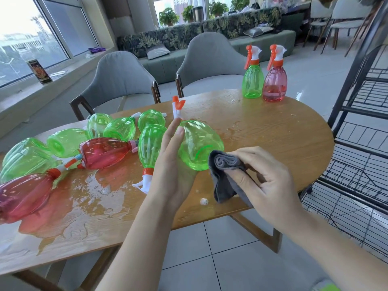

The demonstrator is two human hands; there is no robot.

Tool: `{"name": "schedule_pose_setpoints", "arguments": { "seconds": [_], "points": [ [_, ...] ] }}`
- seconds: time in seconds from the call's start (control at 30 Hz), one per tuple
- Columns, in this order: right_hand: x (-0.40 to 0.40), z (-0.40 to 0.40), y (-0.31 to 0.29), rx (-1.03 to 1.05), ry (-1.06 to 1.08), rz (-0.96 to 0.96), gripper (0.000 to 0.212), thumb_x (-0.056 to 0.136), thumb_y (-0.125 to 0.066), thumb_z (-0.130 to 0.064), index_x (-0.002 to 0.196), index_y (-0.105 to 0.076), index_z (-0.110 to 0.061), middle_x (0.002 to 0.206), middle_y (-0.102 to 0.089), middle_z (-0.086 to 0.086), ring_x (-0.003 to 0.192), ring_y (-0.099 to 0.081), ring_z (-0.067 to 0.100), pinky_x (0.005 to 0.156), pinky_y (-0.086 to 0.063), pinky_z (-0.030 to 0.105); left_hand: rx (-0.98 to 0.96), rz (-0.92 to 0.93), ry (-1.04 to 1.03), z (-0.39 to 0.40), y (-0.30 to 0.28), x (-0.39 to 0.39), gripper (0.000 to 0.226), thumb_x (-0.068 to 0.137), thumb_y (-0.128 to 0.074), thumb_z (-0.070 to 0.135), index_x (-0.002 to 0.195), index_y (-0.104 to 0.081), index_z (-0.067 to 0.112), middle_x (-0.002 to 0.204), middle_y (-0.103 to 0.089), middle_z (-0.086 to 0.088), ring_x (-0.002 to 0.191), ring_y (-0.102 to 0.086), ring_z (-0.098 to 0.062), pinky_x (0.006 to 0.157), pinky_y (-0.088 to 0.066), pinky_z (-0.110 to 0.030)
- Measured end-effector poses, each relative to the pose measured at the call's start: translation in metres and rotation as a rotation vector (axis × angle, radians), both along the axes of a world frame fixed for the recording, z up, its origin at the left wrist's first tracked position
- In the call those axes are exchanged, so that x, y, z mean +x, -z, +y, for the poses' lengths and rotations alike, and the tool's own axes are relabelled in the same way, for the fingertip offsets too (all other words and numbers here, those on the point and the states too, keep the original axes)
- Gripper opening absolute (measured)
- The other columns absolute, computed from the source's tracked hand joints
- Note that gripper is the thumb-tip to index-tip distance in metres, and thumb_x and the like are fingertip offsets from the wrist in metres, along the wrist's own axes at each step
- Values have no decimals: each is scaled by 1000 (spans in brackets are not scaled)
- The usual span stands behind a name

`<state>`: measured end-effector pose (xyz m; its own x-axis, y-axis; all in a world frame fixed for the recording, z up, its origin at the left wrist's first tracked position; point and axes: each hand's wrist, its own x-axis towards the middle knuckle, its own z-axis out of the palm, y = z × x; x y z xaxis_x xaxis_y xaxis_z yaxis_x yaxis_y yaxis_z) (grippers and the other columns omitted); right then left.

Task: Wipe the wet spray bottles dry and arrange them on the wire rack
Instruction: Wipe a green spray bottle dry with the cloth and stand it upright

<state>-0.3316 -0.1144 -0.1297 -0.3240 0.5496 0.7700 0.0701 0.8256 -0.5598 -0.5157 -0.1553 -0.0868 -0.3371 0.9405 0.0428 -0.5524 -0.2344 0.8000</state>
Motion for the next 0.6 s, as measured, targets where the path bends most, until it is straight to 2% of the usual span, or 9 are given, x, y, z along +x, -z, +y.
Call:
{"name": "schedule_pose_setpoints", "arguments": {
  "seconds": [0.1,0.2,0.27,0.33,0.43,0.5,0.6],
  "points": [
    [4,1,-1,84,60,44,21,97,-70,-13,117,-72,-8,112,-70,2,106,-68,15,87,-54,28,-2,-80,4,9,-6,6,56,93,-70,28,148,-59,27,124,-72,1,97,-76,-22,67,-61,-38],
    [5,6,0,195,124,47,23,96,-68,-13,118,-70,-6,111,-69,5,107,-66,11,92,-52,22,-46,-89,23,16,-3,11,50,86,-77,30,135,-65,27,142,-62,-5,109,-73,-28,70,-62,-41],
    [3,11,1,271,170,42,19,97,-68,-10,114,-72,-1,109,-69,9,104,-67,14,92,-51,22,-64,-73,31,22,2,13,38,86,-85,30,121,-71,30,144,-57,-5,112,-68,-30,70,-61,-41],
    [-1,15,0,340,206,30,16,98,-69,-7,111,-74,1,107,-70,13,100,-69,21,91,-54,25,-68,-50,52,24,6,16,35,84,-87,32,116,-73,33,147,-54,-8,108,-66,-30,70,-60,-40],
    [-6,21,-4,390,233,23,16,97,-71,-5,110,-75,3,105,-71,15,99,-70,23,93,-55,27,-35,3,83,26,9,20,38,83,-82,34,120,-72,34,128,-59,-10,91,-69,-26,71,-57,-37],
    [-6,25,-10,380,258,51,15,96,-71,-4,109,-75,4,105,-71,16,99,-68,20,92,-53,23,-16,54,86,27,11,22,40,84,-81,33,123,-71,33,121,-61,-12,91,-68,-27,74,-55,-40],
    [1,33,-18,315,316,103,13,92,-75,1,104,-74,6,103,-70,16,95,-65,18,87,-53,21,7,84,55,26,10,24,34,88,-73,27,122,-73,31,121,-63,-9,89,-69,-24,73,-57,-40]
  ]
}}
